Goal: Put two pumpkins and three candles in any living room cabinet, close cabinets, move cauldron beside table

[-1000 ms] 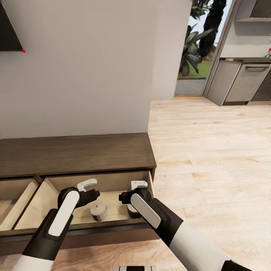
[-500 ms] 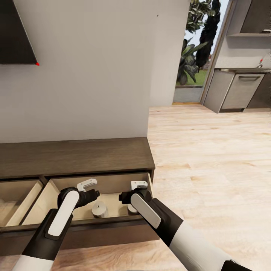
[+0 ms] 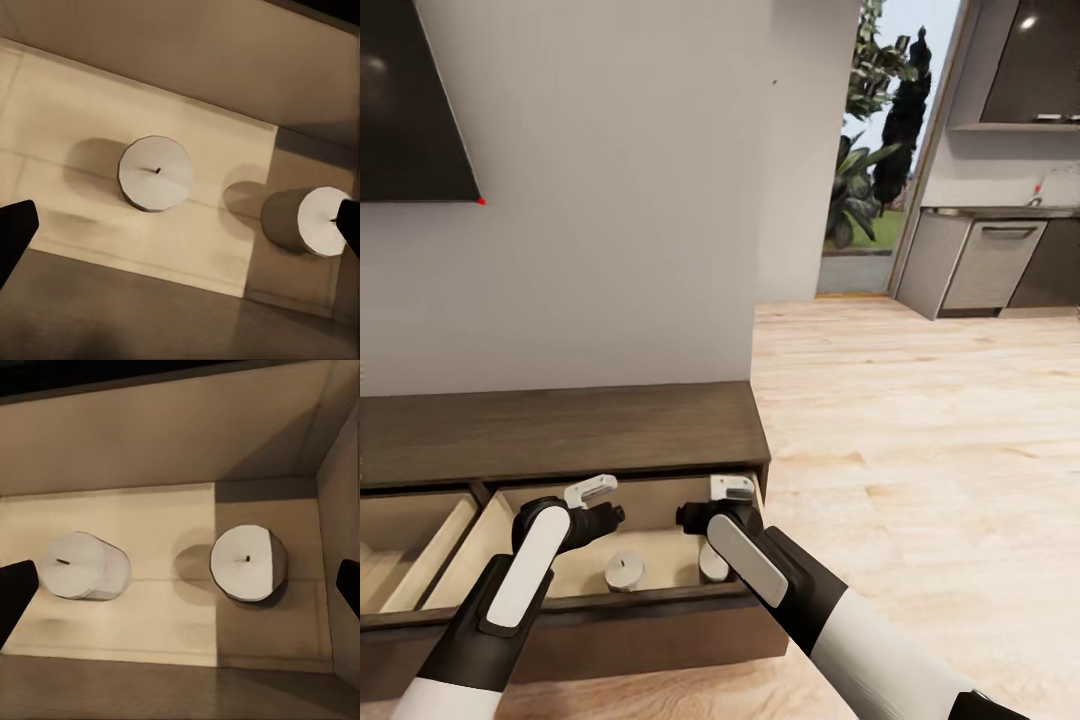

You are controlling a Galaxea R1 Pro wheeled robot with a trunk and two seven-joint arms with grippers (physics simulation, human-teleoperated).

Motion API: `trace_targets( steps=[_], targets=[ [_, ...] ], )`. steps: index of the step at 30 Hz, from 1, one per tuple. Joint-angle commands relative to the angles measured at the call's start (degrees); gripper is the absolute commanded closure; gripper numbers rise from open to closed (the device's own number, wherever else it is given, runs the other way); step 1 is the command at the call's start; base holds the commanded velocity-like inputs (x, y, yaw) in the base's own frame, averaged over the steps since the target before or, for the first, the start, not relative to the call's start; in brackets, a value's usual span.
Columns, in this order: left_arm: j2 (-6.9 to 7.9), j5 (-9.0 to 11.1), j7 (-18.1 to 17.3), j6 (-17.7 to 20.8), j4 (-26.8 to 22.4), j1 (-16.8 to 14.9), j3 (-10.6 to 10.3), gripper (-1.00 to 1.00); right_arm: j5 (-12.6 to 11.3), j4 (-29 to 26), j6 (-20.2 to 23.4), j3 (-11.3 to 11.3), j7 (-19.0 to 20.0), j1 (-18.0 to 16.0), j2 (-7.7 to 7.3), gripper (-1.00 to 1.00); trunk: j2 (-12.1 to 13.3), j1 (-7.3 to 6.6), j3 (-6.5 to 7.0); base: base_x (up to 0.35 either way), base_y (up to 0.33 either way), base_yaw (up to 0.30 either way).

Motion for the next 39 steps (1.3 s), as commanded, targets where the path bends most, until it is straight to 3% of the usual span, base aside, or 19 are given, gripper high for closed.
trace_targets(
  steps=[1,10,29,39],
  targets=[
    [0.07,0.5,0.6,0.1,-0.1,0.0,-0.1,-1.00,-0.4,-0.2,-0.1,0.1,-0.4,-0.1,-0.02,-1.00,0.0,-0.04,0.17,-0.082,0.000,0.000],
    [0.05,0.6,0.6,0.1,-0.1,0.0,1.3,-1.00,-0.4,-0.3,-0.3,0.1,-0.5,-0.1,-0.02,-1.00,0.1,-0.27,2.16,-0.086,0.000,0.000],
    [0.12,0.6,0.5,0.1,0.0,0.0,1.5,-1.00,-0.5,-0.6,-0.2,-0.3,-0.5,-0.1,-0.02,-1.00,0.4,-0.76,6.37,-0.027,0.003,0.004],
    [0.07,0.5,0.5,0.1,0.0,0.0,1.5,-1.00,-0.5,-0.6,-0.2,-0.2,-0.5,-0.1,-0.02,-1.00,0.5,-1.02,8.59,-0.136,0.027,0.235]
  ],
)
